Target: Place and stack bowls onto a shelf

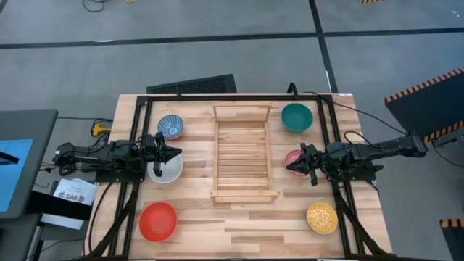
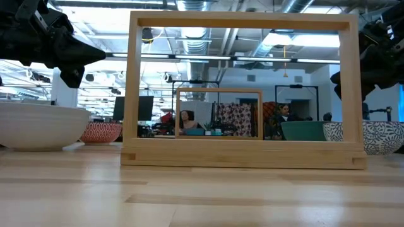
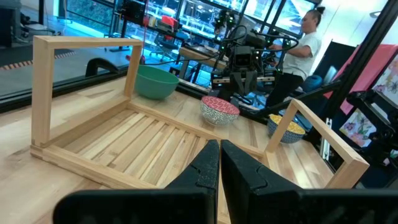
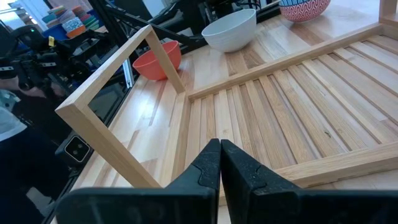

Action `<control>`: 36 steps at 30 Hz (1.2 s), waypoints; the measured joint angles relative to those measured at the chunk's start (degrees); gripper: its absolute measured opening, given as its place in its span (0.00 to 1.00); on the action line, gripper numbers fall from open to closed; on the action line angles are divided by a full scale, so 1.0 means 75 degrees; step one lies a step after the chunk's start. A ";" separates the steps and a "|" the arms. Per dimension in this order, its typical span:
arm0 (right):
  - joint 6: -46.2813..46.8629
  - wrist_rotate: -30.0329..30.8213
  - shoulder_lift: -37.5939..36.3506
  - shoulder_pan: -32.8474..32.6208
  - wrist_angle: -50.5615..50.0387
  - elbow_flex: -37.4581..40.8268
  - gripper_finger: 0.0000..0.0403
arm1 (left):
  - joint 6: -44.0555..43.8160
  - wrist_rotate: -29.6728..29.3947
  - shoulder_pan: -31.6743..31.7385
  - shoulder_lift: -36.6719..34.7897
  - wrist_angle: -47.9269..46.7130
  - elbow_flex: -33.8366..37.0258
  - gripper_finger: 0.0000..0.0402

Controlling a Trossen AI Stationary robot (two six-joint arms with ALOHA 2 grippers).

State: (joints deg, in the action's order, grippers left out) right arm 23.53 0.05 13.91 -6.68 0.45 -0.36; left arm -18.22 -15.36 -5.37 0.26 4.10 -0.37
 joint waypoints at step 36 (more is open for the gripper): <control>0.0000 0.0000 0.0000 0.0000 -0.0001 -0.0001 0.10 | -0.2358 -0.1921 0.0896 0.4586 -0.3015 -0.5283 0.27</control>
State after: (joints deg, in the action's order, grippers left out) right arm 23.53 0.05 13.91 -6.68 0.44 -0.37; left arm -35.90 -29.77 1.36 34.66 -18.52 -39.99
